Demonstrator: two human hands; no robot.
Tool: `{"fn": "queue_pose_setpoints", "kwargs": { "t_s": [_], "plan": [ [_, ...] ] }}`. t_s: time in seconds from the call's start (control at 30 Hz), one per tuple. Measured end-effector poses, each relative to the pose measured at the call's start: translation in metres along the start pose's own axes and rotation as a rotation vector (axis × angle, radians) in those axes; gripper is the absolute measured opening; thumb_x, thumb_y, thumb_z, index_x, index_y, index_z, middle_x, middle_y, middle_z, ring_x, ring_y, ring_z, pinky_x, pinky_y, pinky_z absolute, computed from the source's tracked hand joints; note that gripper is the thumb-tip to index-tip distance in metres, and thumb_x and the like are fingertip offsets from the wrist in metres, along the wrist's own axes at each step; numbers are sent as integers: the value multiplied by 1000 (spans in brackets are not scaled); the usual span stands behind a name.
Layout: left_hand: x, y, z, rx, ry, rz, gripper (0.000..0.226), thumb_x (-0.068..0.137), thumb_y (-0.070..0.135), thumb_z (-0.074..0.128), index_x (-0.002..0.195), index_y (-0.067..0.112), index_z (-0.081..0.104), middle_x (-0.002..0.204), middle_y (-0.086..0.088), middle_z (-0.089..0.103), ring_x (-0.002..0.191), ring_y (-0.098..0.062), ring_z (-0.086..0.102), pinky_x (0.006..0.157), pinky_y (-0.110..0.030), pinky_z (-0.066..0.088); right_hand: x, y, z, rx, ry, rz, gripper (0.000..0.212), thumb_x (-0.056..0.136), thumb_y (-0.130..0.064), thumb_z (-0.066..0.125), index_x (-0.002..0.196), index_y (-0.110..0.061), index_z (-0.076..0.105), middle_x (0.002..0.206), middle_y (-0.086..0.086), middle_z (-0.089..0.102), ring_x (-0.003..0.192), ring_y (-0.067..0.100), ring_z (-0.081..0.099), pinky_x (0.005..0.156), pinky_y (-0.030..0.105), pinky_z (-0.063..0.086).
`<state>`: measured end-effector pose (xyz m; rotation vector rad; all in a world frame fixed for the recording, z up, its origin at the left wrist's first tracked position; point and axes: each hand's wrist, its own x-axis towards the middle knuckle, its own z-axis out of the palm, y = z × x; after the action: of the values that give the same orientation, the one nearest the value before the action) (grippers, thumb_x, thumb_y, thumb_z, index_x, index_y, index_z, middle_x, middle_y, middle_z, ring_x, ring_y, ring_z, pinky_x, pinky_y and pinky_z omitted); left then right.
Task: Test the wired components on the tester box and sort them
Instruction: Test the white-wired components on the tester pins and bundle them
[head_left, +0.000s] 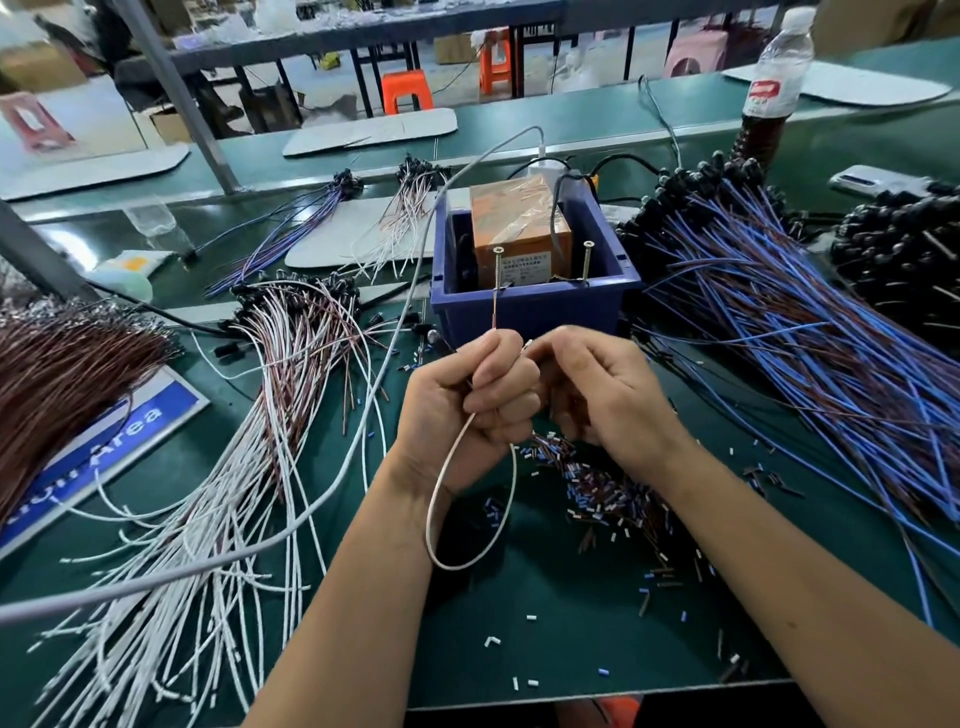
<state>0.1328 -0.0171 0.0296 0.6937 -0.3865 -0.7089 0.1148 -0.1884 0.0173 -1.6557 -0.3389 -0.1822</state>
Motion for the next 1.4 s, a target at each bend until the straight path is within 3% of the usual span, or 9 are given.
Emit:
{"fn": "queue_pose_setpoints", "kwargs": {
  "t_s": [0.13,0.27,0.5,0.63,0.87,1.0,1.13,1.23,1.4],
  "plan": [
    [1,-2,0,47,-8,-59,36,102,27,37,66,22,38,57,8,22,49,-7,15,48,-23,12,1,-2,1,33,-9,-64,28,109,-19,52,92,-1,64,58,-9,57,41,11,47,40,16,34],
    [2,-3,1,78,7,-78,36,103,28,37,68,20,44,57,8,25,51,-8,15,50,-25,11,1,-3,-1,53,16,-70,20,106,-14,59,90,-1,61,60,5,55,44,18,44,39,23,35],
    [5,-4,3,239,94,30,34,101,22,40,67,19,42,56,8,28,52,-8,14,47,-25,9,8,-3,-18,68,372,-135,24,107,-19,58,84,-11,59,64,0,57,44,13,45,40,22,37],
    [5,0,0,292,204,220,36,101,22,43,65,19,42,55,7,27,49,-7,16,44,-23,11,10,-4,-31,62,576,-146,15,103,-24,66,93,-15,61,63,-1,60,45,15,49,43,26,40],
    [17,-12,8,447,368,417,38,104,24,45,67,16,44,56,2,28,48,-12,21,42,-24,17,2,-4,-6,-131,290,-148,20,106,-26,61,93,-14,71,65,4,63,42,17,53,40,25,40],
    [21,-22,12,487,377,349,40,107,23,44,68,18,47,54,4,29,46,-11,20,42,-24,18,2,-2,8,82,225,-88,15,102,-12,65,111,-6,76,70,-1,70,46,5,56,43,17,43],
    [23,-25,13,542,367,337,41,109,21,41,70,15,52,55,2,36,45,-10,26,43,-22,21,5,-5,5,304,255,-27,9,97,-1,68,100,-1,76,77,1,76,60,3,66,54,12,50],
    [25,-25,15,593,441,363,45,111,20,40,69,14,57,55,-2,45,45,-9,37,44,-18,30,6,-7,2,270,285,5,8,98,-6,69,93,-4,75,65,-1,69,50,4,58,46,13,43],
    [31,-17,19,340,416,275,50,111,30,37,65,18,53,49,0,37,42,-11,29,40,-21,22,14,-13,6,368,292,111,14,99,-10,68,87,-6,75,57,0,53,36,7,35,35,16,26]
  ]
}}
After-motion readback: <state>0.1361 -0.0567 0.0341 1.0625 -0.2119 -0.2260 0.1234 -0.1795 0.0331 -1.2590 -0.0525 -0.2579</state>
